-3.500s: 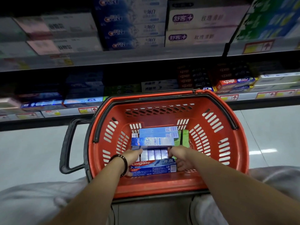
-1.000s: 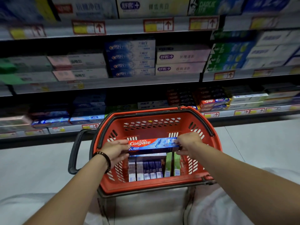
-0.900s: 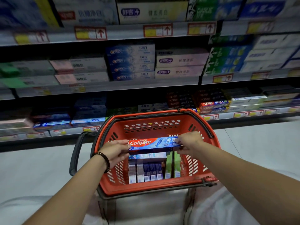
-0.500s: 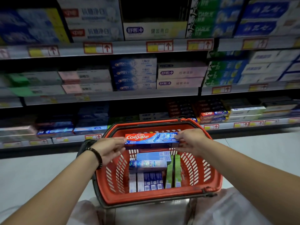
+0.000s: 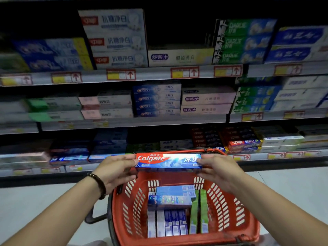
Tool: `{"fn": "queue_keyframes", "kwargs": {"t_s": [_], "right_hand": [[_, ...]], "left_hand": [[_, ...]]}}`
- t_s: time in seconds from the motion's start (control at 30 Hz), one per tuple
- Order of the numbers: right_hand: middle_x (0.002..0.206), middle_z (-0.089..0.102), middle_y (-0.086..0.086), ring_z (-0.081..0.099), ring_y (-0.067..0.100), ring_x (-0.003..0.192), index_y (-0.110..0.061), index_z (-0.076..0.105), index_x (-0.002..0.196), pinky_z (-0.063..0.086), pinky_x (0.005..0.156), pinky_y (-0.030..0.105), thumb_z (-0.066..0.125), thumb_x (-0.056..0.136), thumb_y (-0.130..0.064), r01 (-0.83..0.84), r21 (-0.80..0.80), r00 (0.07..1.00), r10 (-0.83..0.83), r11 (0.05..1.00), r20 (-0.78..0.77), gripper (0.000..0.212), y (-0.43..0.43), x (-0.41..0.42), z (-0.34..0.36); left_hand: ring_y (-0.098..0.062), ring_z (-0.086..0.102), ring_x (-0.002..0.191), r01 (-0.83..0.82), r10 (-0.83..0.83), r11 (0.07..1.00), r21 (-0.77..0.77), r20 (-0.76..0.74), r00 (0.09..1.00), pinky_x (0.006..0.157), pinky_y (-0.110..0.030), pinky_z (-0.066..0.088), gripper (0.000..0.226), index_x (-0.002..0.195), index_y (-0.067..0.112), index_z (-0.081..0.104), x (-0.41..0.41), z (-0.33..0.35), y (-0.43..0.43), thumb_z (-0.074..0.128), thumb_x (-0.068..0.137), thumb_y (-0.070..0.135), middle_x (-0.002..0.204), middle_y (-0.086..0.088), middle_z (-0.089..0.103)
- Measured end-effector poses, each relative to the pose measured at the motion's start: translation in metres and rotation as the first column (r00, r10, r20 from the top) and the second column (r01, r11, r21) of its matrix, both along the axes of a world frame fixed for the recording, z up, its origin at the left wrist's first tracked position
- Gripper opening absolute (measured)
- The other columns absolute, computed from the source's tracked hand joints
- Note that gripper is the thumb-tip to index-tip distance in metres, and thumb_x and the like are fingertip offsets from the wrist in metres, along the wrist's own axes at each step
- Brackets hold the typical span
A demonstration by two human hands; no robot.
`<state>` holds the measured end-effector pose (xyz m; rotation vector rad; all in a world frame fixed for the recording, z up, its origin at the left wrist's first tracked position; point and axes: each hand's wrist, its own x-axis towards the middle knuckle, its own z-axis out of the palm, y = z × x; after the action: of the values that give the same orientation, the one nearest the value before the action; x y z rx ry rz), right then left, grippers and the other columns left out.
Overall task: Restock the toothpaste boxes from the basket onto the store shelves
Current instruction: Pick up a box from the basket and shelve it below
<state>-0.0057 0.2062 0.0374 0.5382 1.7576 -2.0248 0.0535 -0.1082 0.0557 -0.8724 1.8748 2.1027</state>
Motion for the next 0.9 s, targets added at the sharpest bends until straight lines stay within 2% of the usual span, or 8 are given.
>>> {"fn": "queue_keyframes", "kwargs": {"t_s": [0.2, 0.33, 0.47, 0.6, 0.7, 0.83, 0.9], "right_hand": [[0.095, 0.081, 0.02, 0.081, 0.032, 0.088, 0.004, 0.072, 0.109, 0.063, 0.078, 0.042, 0.078, 0.092, 0.0, 0.075, -0.009, 0.996, -0.075, 0.997, -0.055, 0.019, -0.009, -0.001, 0.007], [0.093, 0.08, 0.021, 0.081, 0.031, 0.084, 0.007, 0.073, 0.104, 0.064, 0.066, 0.034, 0.078, 0.09, 0.003, 0.12, -0.051, 0.989, -0.124, 0.992, -0.082, 0.015, -0.009, -0.004, 0.018], [0.092, 0.08, 0.022, 0.081, 0.03, 0.084, 0.008, 0.072, 0.1, 0.064, 0.065, 0.033, 0.076, 0.092, 0.002, 0.147, -0.041, 0.98, -0.151, 0.988, -0.13, 0.011, -0.013, 0.0, 0.024], [0.094, 0.08, 0.021, 0.08, 0.029, 0.091, 0.008, 0.072, 0.097, 0.066, 0.075, 0.04, 0.079, 0.09, -0.001, 0.21, -0.001, 0.963, -0.207, 0.978, -0.174, 0.014, -0.019, 0.001, 0.017], [0.092, 0.08, 0.019, 0.08, 0.029, 0.094, 0.007, 0.07, 0.089, 0.066, 0.082, 0.046, 0.078, 0.091, -0.001, 0.198, 0.006, 0.964, -0.194, 0.98, -0.179, 0.011, -0.021, 0.002, 0.013], [0.09, 0.08, 0.017, 0.08, 0.029, 0.092, -0.005, 0.068, 0.068, 0.065, 0.082, 0.046, 0.076, 0.091, 0.002, 0.193, 0.01, 0.963, -0.188, 0.981, -0.193, 0.026, -0.025, 0.001, 0.01], [0.091, 0.08, 0.018, 0.08, 0.031, 0.093, -0.007, 0.067, 0.067, 0.065, 0.083, 0.046, 0.075, 0.091, 0.003, 0.193, 0.01, 0.961, -0.187, 0.981, -0.202, 0.028, -0.027, 0.0, 0.009]], "left_hand": [[-0.025, 0.074, 0.1, -0.03, 0.032, 0.999, 0.03, -0.053, 0.998, 0.094, -0.041, 0.06, 0.025, 0.12, 0.014, 0.072, -0.002, 0.005, 0.002, 0.074, 0.094, 0.011, 0.105, -0.012, 0.079], [-0.026, 0.072, 0.102, -0.074, 0.078, 0.996, 0.047, -0.088, 0.993, 0.091, -0.037, 0.059, 0.023, 0.117, 0.007, 0.072, -0.004, 0.008, 0.006, 0.074, 0.094, 0.009, 0.108, -0.016, 0.078], [-0.026, 0.073, 0.103, -0.108, 0.105, 0.994, -0.019, -0.13, 0.986, 0.087, -0.037, 0.059, 0.017, 0.112, 0.007, 0.073, -0.005, 0.007, 0.008, 0.073, 0.095, 0.011, 0.105, -0.015, 0.079], [-0.026, 0.076, 0.101, -0.104, 0.093, 0.992, -0.074, -0.143, 0.985, 0.09, -0.042, 0.061, 0.016, 0.112, 0.007, 0.071, -0.002, 0.007, 0.013, 0.07, 0.097, 0.011, 0.103, -0.016, 0.078], [-0.027, 0.076, 0.101, -0.14, 0.123, 0.985, -0.098, -0.161, 0.979, 0.092, -0.043, 0.061, 0.013, 0.111, 0.007, 0.071, -0.001, 0.008, 0.017, 0.068, 0.099, 0.009, 0.105, -0.016, 0.077], [-0.028, 0.075, 0.103, -0.166, 0.143, 0.976, -0.139, -0.163, 0.976, 0.096, -0.046, 0.06, 0.01, 0.107, 0.006, 0.072, -0.002, 0.014, 0.017, 0.067, 0.099, 0.008, 0.107, -0.016, 0.077], [-0.028, 0.075, 0.102, -0.173, 0.147, 0.972, -0.158, -0.16, 0.976, 0.094, -0.045, 0.061, 0.008, 0.106, 0.007, 0.072, -0.003, 0.015, 0.017, 0.067, 0.099, 0.007, 0.107, -0.015, 0.076]]}}
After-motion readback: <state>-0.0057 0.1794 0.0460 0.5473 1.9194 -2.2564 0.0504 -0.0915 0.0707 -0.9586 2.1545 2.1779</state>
